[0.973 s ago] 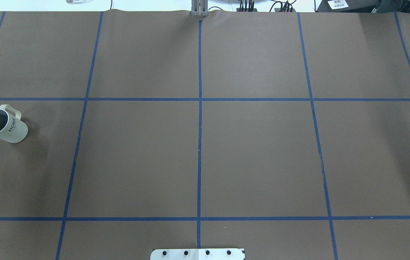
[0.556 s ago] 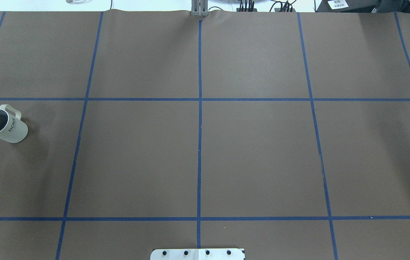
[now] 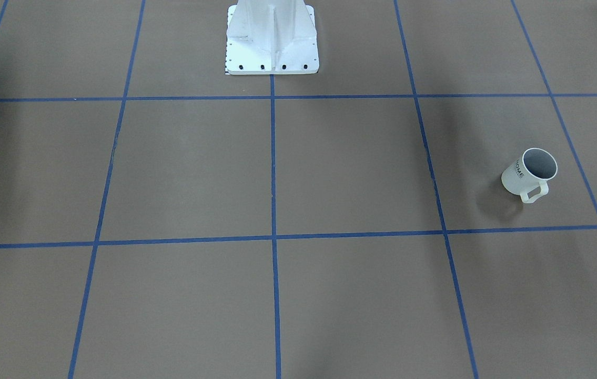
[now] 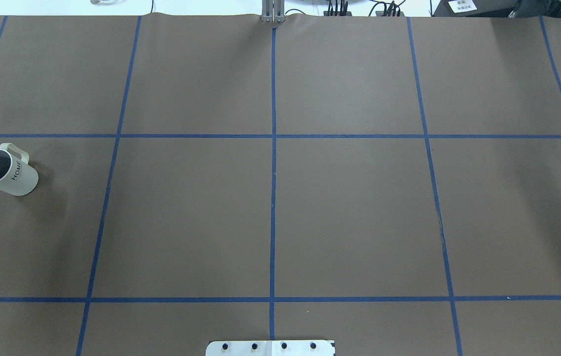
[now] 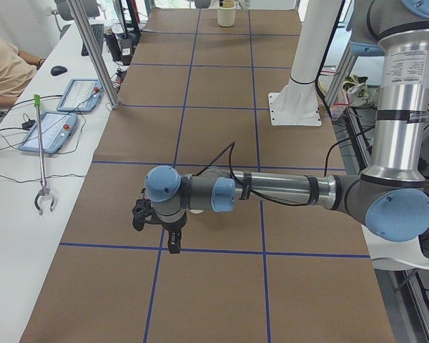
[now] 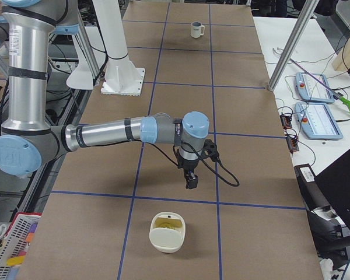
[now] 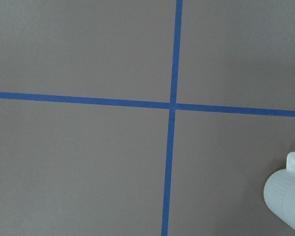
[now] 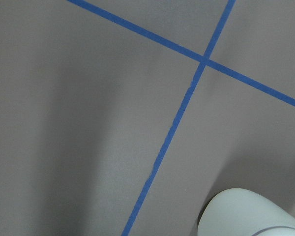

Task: Left arm hands cup to right arm to dump lemon

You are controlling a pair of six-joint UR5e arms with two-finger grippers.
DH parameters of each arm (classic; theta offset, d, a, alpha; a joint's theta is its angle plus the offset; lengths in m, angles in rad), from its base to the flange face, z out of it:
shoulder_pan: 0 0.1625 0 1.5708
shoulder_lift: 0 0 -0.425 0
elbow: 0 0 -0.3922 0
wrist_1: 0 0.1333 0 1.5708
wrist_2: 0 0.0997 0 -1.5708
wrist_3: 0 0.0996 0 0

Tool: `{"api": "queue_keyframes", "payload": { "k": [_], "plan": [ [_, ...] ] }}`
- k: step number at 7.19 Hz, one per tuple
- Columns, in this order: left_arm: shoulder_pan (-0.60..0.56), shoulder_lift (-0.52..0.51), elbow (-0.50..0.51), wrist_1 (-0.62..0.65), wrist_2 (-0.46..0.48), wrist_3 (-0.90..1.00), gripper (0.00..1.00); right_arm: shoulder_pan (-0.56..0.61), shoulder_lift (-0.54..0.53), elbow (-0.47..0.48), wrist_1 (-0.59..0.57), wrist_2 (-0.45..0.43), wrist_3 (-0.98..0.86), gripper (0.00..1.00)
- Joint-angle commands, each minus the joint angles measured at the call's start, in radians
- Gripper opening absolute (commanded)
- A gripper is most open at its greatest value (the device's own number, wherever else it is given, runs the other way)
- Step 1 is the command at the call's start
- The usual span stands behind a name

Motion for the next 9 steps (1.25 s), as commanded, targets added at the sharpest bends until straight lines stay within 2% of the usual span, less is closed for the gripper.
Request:
{"api": "queue_keyframes", "payload": {
  "k": [1, 4, 9],
  "plan": [
    [0.003, 0.017, 0.002, -0.01, 0.001, -0.002, 1.0, 0.001, -0.004, 0.007, 0.006, -0.001, 0.002, 1.0],
    [0.005, 0.041, -0.001, -0.011, 0.002, -0.002, 1.0, 0.001, 0.003, 0.023, 0.006, 0.002, 0.014, 1.0],
    [0.008, 0.058, -0.01, -0.051, 0.001, -0.002, 1.0, 0.007, 0.131, 0.007, 0.0, -0.01, 0.019, 1.0]
  ]
}}
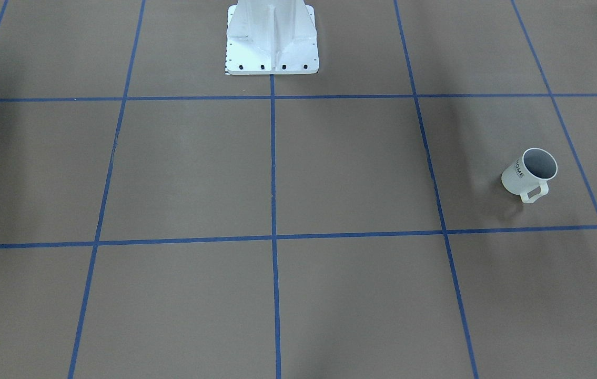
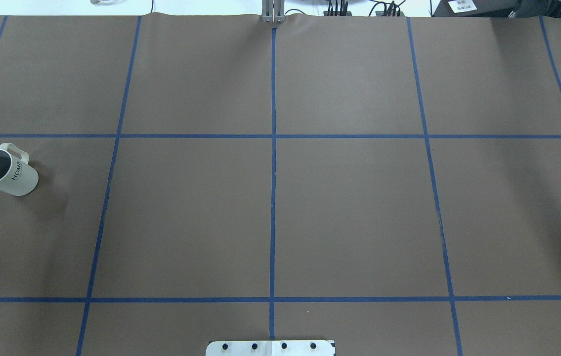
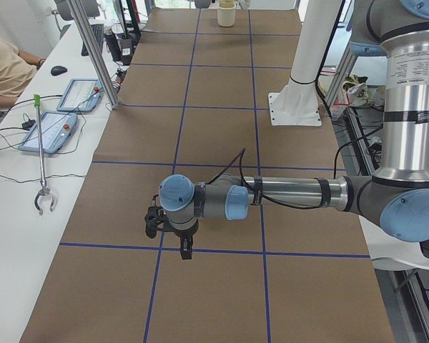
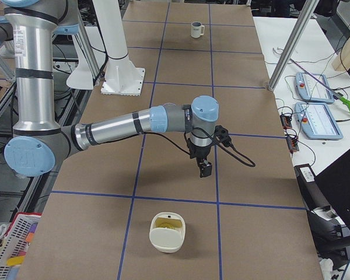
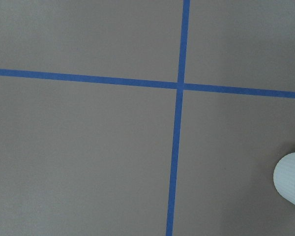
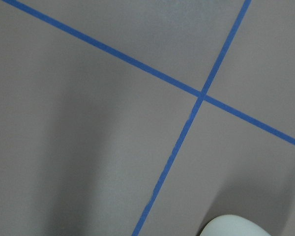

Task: Left arm hands cup to right arm to dump lemon

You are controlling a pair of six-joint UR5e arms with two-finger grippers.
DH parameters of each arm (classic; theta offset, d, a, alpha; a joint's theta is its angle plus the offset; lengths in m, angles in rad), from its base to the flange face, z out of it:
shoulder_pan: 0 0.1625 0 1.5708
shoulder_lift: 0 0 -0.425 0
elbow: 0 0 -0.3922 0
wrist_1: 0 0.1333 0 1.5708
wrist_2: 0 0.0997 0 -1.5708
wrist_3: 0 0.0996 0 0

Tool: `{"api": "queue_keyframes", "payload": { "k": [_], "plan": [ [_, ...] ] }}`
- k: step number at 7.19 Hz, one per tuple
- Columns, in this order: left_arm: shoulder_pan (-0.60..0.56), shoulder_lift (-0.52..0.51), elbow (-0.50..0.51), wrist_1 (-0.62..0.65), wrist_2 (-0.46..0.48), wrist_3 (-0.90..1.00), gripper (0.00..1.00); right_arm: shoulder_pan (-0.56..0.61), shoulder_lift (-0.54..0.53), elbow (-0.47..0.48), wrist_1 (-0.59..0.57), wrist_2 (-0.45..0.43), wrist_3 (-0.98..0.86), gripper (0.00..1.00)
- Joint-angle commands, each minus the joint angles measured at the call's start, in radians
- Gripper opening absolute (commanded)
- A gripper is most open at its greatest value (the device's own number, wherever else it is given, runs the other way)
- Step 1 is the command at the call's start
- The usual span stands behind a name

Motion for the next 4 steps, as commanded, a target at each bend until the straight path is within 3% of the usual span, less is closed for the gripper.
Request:
{"api": "queue_keyframes", "payload": {
  "k": [1, 3, 4],
  "plan": [
    [0.001, -0.009, 0.001, -0.036, 0.002, -0.001, 1.0, 0.013, 0.042, -0.008, -0.002, -0.035, 0.003, 1.0],
    [0.001, -0.009, -0.009, -0.075, -0.002, -0.003, 1.0, 0.013, 0.098, -0.058, 0.001, -0.092, 0.038, 1.0],
    [0.001, -0.008, -0.013, -0.076, -0.002, -0.003, 1.0, 0.014, 0.095, -0.057, -0.008, -0.08, 0.063, 1.0]
  ]
}}
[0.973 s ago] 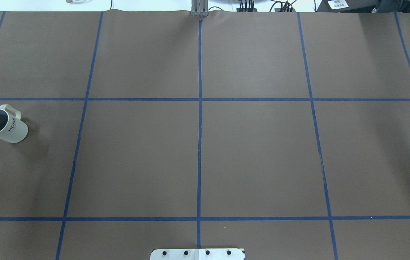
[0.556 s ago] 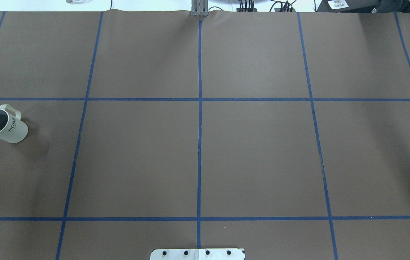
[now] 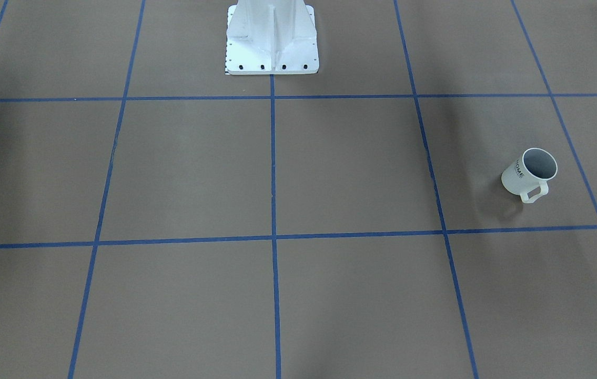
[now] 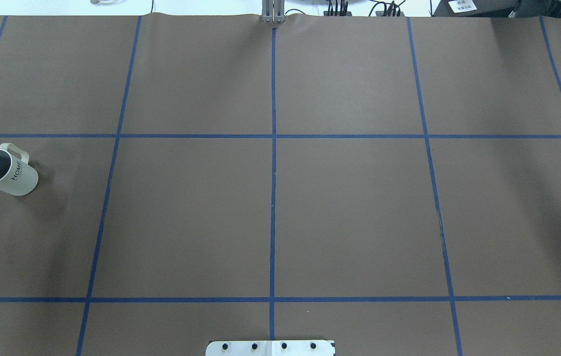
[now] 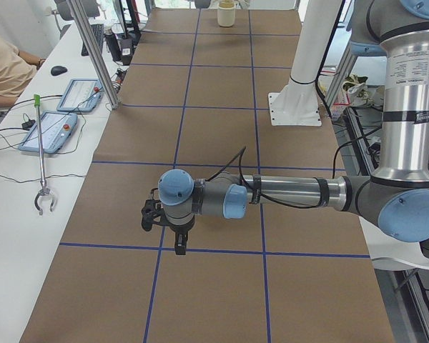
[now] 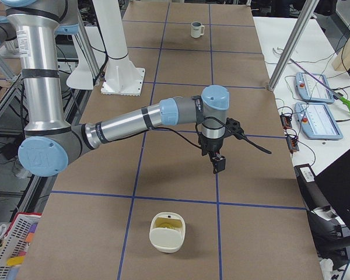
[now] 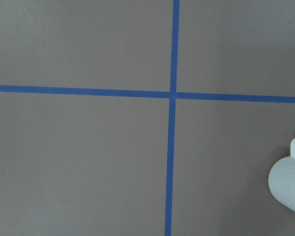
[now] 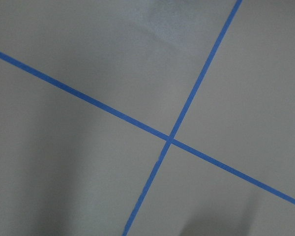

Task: Left arm hands cup to right arm to dump lemon

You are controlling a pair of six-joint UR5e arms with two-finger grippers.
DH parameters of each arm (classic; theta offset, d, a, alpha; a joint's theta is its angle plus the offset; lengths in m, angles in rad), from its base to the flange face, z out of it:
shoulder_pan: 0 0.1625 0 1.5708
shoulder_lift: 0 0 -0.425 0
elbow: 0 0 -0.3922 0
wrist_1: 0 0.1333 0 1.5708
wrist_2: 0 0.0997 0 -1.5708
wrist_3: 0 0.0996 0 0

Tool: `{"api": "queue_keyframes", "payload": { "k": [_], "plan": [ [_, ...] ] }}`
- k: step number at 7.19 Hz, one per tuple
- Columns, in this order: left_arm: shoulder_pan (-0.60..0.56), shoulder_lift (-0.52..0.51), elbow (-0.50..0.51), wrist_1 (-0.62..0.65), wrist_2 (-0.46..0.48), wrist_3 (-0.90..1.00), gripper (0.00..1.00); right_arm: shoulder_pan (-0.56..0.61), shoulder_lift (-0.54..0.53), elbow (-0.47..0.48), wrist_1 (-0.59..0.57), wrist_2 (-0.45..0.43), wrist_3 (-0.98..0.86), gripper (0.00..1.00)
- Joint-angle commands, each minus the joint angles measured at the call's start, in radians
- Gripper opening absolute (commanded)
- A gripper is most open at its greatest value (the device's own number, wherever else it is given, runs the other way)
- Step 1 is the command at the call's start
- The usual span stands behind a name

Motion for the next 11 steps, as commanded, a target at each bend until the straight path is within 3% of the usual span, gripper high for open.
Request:
{"api": "queue_keyframes", "payload": {
  "k": [1, 3, 6, 11],
  "plan": [
    [0.0, -0.001, -0.006, -0.011, -0.001, 0.0, 1.0, -0.001, 0.0, -0.043, -0.006, 0.01, 0.039, 1.0],
    [0.0, -0.007, -0.005, -0.013, -0.001, 0.002, 1.0, -0.002, -0.006, -0.079, -0.006, 0.109, 0.047, 1.0],
    [0.002, 0.004, 0.003, -0.096, -0.002, 0.008, 1.0, -0.002, -0.005, -0.09, 0.005, 0.102, 0.044, 1.0],
    [0.002, 0.008, 0.006, -0.101, -0.001, 0.002, 1.0, -0.003, 0.015, -0.084, 0.007, 0.105, 0.045, 1.0]
  ]
}}
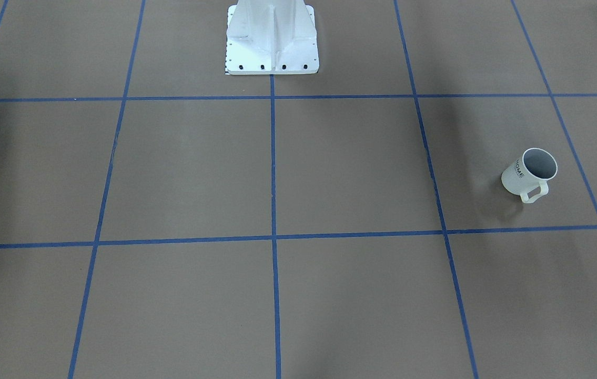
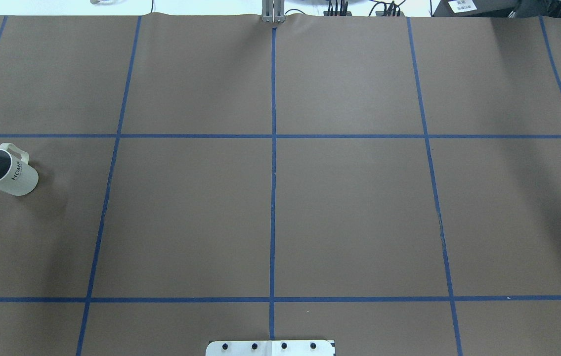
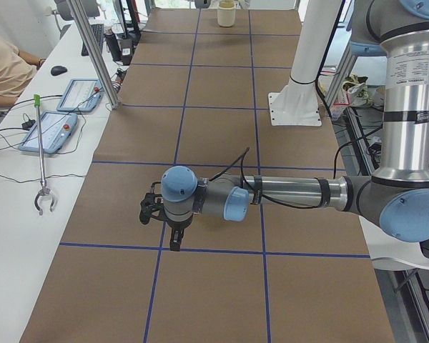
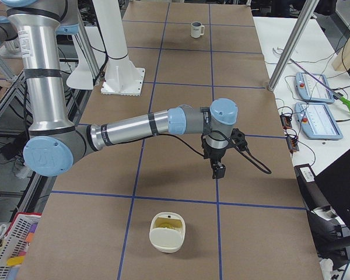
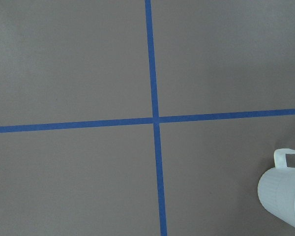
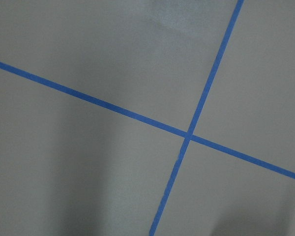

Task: Left arm hands cup to right arm to dump lemon

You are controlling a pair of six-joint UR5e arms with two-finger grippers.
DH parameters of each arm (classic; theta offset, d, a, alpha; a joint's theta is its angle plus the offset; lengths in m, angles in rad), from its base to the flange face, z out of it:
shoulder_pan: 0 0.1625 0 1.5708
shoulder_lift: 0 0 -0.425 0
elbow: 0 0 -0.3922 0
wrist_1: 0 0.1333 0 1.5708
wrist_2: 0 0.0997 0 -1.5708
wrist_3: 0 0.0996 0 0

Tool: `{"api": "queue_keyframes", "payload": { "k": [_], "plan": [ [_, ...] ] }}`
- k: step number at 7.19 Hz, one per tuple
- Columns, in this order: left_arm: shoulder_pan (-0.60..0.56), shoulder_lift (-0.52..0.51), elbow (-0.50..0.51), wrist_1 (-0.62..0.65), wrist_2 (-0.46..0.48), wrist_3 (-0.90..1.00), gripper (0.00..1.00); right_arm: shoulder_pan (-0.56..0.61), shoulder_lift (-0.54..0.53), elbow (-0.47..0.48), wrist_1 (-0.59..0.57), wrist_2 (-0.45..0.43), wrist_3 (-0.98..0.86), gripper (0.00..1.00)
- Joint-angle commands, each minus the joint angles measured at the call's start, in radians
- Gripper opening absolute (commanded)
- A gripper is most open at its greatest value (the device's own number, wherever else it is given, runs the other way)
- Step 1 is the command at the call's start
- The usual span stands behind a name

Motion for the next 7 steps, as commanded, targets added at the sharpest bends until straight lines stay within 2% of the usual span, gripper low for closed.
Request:
{"api": "queue_keyframes", "payload": {
  "k": [1, 7],
  "plan": [
    [0.0, 0.001, 0.0, -0.002, 0.0, -0.002, 1.0, 0.0, 0.001, 0.005, 0.0, 0.0, 0.0, 1.0],
    [0.0, 0.017, 0.002, 0.001, 0.0, -0.002, 1.0, 0.001, -0.025, 0.005, -0.004, 0.012, 0.002, 1.0]
  ]
}}
